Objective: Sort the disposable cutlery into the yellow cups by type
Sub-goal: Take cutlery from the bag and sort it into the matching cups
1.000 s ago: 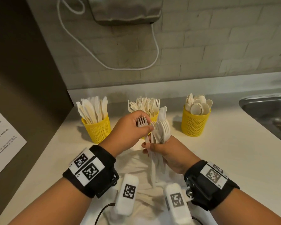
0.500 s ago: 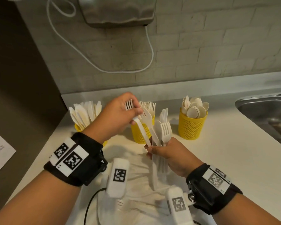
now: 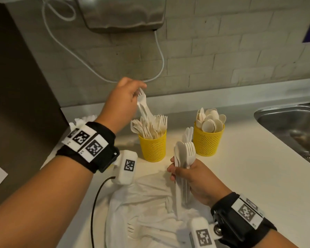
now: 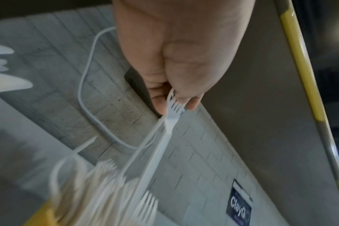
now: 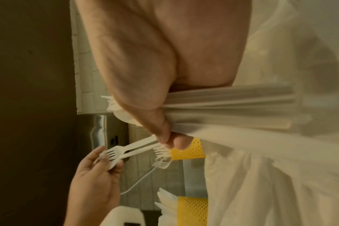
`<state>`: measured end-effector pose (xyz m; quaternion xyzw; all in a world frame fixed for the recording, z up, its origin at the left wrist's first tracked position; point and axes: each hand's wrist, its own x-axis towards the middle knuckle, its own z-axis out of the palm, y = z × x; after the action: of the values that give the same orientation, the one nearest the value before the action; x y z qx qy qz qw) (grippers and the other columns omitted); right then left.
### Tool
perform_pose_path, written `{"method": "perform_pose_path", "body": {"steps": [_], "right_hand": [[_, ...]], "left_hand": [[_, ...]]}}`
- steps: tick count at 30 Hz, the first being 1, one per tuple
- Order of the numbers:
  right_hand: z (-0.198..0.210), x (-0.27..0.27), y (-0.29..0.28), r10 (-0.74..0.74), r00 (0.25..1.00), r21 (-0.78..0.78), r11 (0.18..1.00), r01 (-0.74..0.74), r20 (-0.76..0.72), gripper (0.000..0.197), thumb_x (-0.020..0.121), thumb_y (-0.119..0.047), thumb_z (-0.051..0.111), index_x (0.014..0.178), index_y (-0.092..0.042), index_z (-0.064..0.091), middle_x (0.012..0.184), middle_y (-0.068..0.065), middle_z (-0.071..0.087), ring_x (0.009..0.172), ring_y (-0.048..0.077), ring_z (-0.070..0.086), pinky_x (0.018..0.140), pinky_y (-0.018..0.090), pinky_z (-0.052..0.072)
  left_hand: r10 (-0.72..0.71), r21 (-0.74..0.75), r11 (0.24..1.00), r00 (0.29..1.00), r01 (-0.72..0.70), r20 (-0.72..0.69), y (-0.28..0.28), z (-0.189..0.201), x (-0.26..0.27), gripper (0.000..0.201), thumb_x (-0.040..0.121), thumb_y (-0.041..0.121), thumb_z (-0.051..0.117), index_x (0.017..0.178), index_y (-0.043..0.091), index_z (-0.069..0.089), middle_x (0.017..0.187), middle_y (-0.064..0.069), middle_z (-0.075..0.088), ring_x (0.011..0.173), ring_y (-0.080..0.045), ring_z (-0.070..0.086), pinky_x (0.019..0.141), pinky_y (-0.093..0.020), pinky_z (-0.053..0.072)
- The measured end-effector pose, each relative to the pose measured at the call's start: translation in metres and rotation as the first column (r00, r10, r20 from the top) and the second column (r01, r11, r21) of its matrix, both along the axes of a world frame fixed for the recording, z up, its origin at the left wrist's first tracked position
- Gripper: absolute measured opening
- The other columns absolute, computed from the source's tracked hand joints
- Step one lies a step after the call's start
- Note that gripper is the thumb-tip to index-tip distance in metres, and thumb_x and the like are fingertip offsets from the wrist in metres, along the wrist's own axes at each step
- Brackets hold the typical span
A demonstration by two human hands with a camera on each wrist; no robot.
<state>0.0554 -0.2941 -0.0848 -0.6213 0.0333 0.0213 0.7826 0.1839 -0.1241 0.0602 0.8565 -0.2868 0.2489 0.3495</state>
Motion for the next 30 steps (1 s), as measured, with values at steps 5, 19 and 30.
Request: {"method": "perform_pose_path", "body": {"steps": [5,19,30], "right_hand": [[0.005,-0.006,0.001,0.003,1.0,0.086,0.996,-0.002,-0.015,0.014,0.086,0.002,0.059,0.098,-0.007,0.06,0.076,0.008,0.064,0.066,0.019,0.058,0.074,0.035,0.049],[0.014,-0.008,0.007,0.022,1.0,0.132,0.991,-0.021,-0.01,0.013,0.09,0.005,0.047,0.094,-0.003,0.056,0.067,0.008,0.058,0.057,0.015,0.054,0.059,0.025,0.049],[0.019,-0.009,0.027,-0.058,0.998,-0.202,0.978,0.057,0.003,0.022,0.087,0.008,0.04,0.104,0.004,0.053,0.068,0.009,0.049,0.057,0.012,0.047,0.055,0.024,0.043]], "left_hand": [[0.014,0.336,0.941,0.994,0.023,-0.107,-0.021,-0.034,0.01,0.041,0.091,-0.004,0.041,0.126,0.012,0.055,0.118,-0.01,0.051,0.101,-0.025,0.054,0.085,-0.029,0.04],[-0.227,0.198,0.919,0.87,0.34,-0.439,-0.038,-0.044,-0.074,0.044,0.075,0.035,0.074,0.116,0.035,0.06,0.112,0.011,0.043,0.102,-0.007,0.047,0.087,-0.02,0.04],[-0.035,0.394,0.897,0.919,0.203,-0.394,-0.041,-0.059,-0.091,0.059,0.067,0.04,0.077,0.115,0.026,0.046,0.114,0.009,0.036,0.109,-0.014,0.031,0.091,-0.028,0.035]]}}
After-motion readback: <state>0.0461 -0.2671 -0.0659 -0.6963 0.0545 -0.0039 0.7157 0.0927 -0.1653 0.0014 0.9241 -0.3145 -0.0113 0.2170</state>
